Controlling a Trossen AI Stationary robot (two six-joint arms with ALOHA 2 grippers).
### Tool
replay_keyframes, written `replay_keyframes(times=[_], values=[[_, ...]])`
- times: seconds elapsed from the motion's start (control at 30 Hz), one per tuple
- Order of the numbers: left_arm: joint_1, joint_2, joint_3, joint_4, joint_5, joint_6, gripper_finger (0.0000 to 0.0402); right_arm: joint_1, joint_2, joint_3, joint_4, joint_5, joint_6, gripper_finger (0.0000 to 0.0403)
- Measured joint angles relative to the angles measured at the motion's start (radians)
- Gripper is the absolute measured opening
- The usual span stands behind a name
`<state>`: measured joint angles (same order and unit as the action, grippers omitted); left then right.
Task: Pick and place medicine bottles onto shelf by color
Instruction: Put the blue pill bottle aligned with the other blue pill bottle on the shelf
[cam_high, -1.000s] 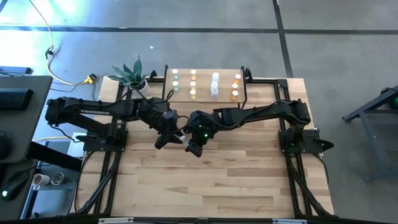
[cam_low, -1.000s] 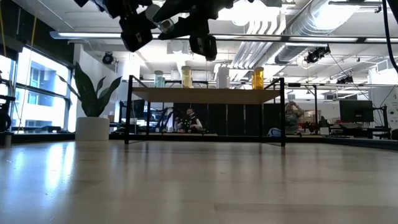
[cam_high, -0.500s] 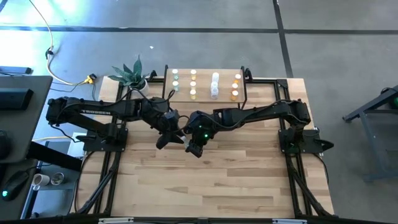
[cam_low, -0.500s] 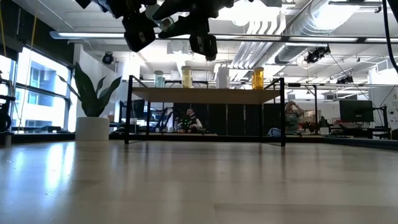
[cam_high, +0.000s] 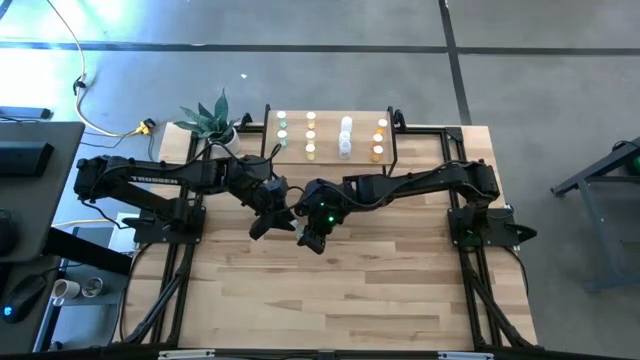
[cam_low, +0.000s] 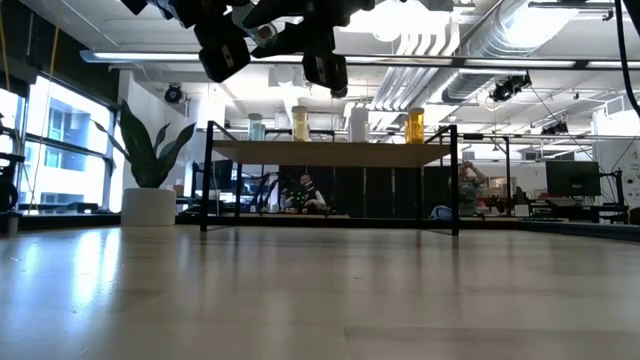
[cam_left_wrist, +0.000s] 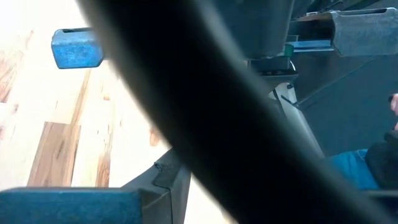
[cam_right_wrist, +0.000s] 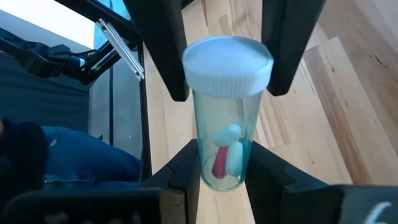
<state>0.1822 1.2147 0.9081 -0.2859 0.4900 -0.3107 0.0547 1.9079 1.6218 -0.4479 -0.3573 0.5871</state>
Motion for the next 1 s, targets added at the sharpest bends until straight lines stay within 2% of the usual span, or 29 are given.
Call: replay_keyframes(times=[0.23, 0.6, 0.8, 1.0], values=[[0.000, 0.000, 0.000, -0.002, 0.000, 0.031, 0.0114, 0.000, 0.000, 0.000, 0.001, 0.011, -0.016, 0.0097], [0.011, -0.001, 0.000, -0.073, -0.008, 0.090, 0.0114, -0.028, -0.002, 0.000, -0.022, 0.017, 0.009, 0.0182], [0.042, -0.007, 0.000, -0.142, -0.071, 0.139, 0.0114, -0.055, -0.017, 0.000, -0.078, 0.017, 0.006, 0.0187], [0.090, -0.017, 0.000, -0.156, -0.084, 0.163, 0.0113, -0.089, -0.031, 0.000, -0.098, 0.013, -0.025, 0.0187]])
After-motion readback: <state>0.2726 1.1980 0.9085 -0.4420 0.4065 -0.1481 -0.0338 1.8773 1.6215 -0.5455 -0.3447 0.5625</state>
